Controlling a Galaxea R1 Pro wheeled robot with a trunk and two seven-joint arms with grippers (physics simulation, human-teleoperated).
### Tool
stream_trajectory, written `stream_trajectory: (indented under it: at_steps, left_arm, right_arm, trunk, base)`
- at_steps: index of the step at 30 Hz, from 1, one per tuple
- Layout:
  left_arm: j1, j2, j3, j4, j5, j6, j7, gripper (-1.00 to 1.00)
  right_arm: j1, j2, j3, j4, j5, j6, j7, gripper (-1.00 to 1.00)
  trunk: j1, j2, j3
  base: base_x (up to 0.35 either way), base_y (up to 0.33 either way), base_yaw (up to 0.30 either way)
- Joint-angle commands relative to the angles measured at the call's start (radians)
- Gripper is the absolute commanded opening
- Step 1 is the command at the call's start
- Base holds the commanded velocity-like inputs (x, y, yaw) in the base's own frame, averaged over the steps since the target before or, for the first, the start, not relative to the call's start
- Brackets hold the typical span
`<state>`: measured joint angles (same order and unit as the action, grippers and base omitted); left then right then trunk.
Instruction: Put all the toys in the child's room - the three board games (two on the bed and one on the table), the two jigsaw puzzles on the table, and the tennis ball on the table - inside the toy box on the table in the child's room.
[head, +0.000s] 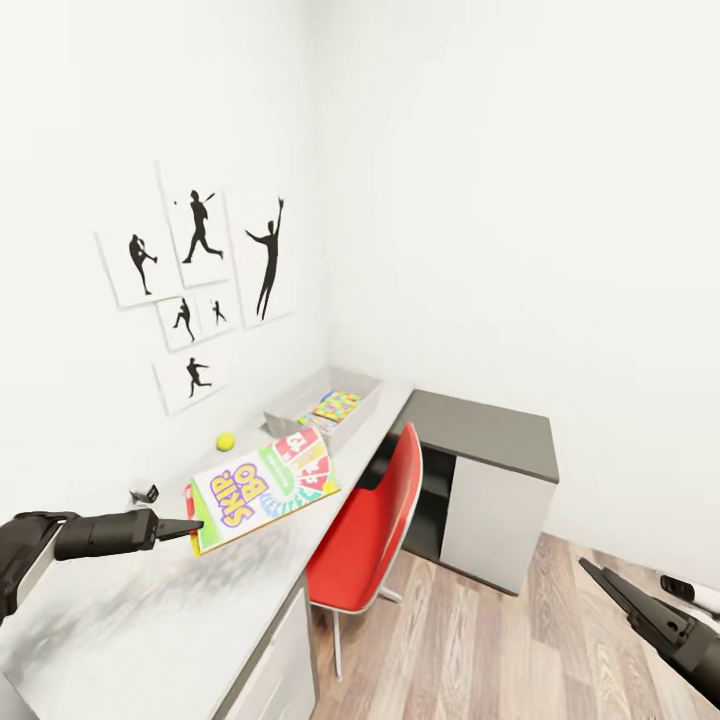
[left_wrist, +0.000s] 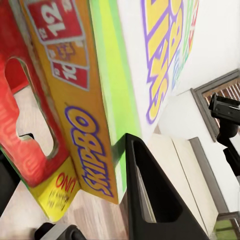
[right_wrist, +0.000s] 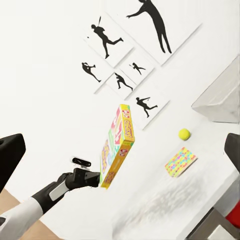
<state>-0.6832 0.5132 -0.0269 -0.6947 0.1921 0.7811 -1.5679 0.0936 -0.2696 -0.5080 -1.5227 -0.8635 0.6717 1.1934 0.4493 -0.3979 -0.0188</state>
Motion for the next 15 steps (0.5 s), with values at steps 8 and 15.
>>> stream_trajectory:
  at_steps: [8,15]
  left_arm:
    - [0.000,0.001,-0.002,0.000,0.004,0.010,-0.003,-1.00]
    - [0.000,0.001,-0.001,0.000,0.004,0.011,-0.003,-1.00]
  right_arm:
    - [0.000,0.000,0.000,-0.001,-0.007,0.008,-0.001,1.00]
    - [0.000,0.000,0.000,0.001,-0.007,0.008,-0.001,1.00]
  trunk:
    - [0.001,-0.002,0.003]
    - [0.001,-0.002,0.008]
  base:
    - [0.000,0.000,-0.279]
    - [0.000,0.000,-0.278]
